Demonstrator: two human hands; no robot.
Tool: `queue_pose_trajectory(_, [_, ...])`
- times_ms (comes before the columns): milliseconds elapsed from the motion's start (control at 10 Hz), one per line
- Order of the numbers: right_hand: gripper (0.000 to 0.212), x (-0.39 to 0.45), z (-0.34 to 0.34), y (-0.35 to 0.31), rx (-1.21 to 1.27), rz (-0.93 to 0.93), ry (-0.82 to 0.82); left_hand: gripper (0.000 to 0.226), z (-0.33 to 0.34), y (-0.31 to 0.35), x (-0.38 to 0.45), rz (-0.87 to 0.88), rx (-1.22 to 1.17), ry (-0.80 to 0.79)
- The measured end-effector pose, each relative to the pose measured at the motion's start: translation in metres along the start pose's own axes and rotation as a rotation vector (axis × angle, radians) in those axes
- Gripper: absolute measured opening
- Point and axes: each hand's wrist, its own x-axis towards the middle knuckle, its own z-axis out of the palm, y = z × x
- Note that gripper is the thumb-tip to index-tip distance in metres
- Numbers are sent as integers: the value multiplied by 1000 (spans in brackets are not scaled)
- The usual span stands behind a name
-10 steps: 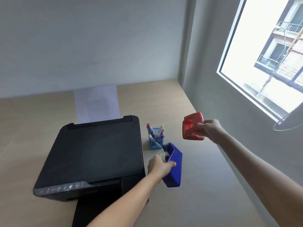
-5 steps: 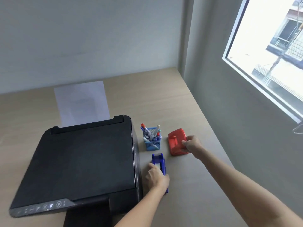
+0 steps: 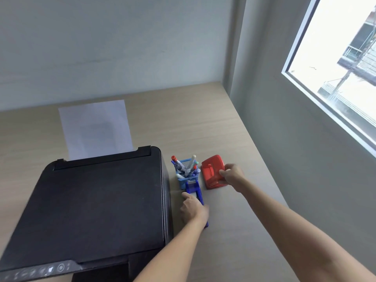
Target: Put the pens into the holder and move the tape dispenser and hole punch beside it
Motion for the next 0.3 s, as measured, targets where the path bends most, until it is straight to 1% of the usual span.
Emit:
queue_pose_trajectory(100, [16,-1,0,-1,3,5,-2,58,-3,-1,-2,-17,-28,-40])
queue_pose_trajectory(200, [27,-4,-1,1,-37,-16,40,66,-6,0,-7,-5,-61,-47])
queue_pose_trajectory(300, [41,-19,-11,1,-121,-73,146,97,-13,1,-26,46,-28,-79])
